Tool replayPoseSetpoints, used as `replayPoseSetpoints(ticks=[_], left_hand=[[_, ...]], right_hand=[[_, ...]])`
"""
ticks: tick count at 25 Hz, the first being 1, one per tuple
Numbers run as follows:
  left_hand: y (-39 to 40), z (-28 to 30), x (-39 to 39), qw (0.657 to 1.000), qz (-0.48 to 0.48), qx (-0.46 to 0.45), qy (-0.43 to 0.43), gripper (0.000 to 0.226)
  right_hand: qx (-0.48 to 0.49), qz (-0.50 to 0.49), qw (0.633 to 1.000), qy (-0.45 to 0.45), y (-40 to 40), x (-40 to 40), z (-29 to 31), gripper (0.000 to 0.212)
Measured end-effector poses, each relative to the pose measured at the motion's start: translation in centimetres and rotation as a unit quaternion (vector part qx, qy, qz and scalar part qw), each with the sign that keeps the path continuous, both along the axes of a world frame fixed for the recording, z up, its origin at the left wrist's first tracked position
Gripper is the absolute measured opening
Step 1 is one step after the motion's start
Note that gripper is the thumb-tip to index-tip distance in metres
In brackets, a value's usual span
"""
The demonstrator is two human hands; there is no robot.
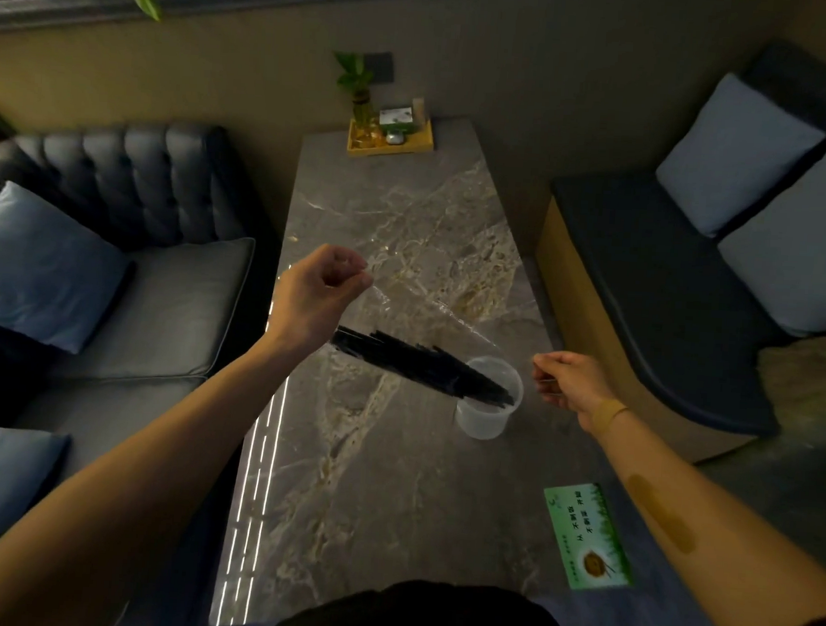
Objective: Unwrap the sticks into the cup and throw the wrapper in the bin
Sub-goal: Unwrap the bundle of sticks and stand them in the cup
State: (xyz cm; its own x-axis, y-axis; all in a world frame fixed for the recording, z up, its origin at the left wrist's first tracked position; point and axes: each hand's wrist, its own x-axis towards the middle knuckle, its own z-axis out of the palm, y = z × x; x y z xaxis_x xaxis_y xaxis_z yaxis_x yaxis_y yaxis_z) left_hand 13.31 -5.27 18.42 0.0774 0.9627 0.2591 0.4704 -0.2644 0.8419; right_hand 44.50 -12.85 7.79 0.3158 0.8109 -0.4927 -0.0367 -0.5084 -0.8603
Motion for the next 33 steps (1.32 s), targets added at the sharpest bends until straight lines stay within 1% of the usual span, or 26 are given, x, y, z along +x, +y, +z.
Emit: replayPoseSetpoints(ticks=[4,9,14,22,28,33], left_hand=[[0.3,0.7,1.0,1.000,-0.015,0.005,0.018,0.020],[0.8,1.6,2.3,0.999,-0.018,0.020,0.037,0.014],[1.5,3.4,4.7,0.996,-0.037,0.048,0.065,0.013],[1.8,5.1,8.5,0.992,-0.083,0.060,0.075,0.017],[1.3,6.2,11.4,0.988,-0.115,0.063,0.080,0.017],[0.8,6.5,12.6,0.986,-0.135,0.053,0.087,0.021]], right_hand=[[-0.007,-0.008,1.000,0.017,-0.1,0.0,-0.6,0.020],[-0.017,-0.016,0.999,0.032,-0.1,0.5,-1.3,0.018],[-0.032,-0.025,0.998,0.039,0.0,1.0,-2.2,0.015],[-0.048,-0.028,0.996,0.065,-0.7,1.8,-3.2,0.016],[-0.072,-0.032,0.992,0.101,-1.1,2.4,-3.9,0.014],[-0.084,-0.025,0.989,0.123,-1.7,2.9,-4.5,0.015]])
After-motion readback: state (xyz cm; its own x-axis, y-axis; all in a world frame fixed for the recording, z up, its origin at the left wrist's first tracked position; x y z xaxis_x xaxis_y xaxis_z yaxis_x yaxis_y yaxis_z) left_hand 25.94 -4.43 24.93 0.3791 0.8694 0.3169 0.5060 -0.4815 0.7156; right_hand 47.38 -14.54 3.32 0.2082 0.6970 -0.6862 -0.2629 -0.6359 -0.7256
